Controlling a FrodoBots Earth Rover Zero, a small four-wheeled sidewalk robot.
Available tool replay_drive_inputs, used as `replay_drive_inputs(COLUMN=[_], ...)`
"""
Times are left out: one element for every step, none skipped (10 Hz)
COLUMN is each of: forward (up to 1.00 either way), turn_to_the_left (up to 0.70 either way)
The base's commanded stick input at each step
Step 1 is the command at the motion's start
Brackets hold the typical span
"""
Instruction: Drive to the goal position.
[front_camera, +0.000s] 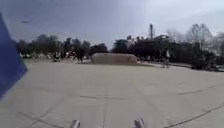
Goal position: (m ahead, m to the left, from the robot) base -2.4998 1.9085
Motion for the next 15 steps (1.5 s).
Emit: replay_drive_inputs(forward=[0.85,0.85,0.85,0.85,0.85,0.85,0.85,0.85,0.85,0.85,0.85,0.85,0.85,0.70,0.54], turn_to_the_left=[-0.22,-0.13,-0.04,0.01,0.01,0.01,0.01,0.01,0.01,0.01,0.01,0.01,0.01,0.06,0.12])
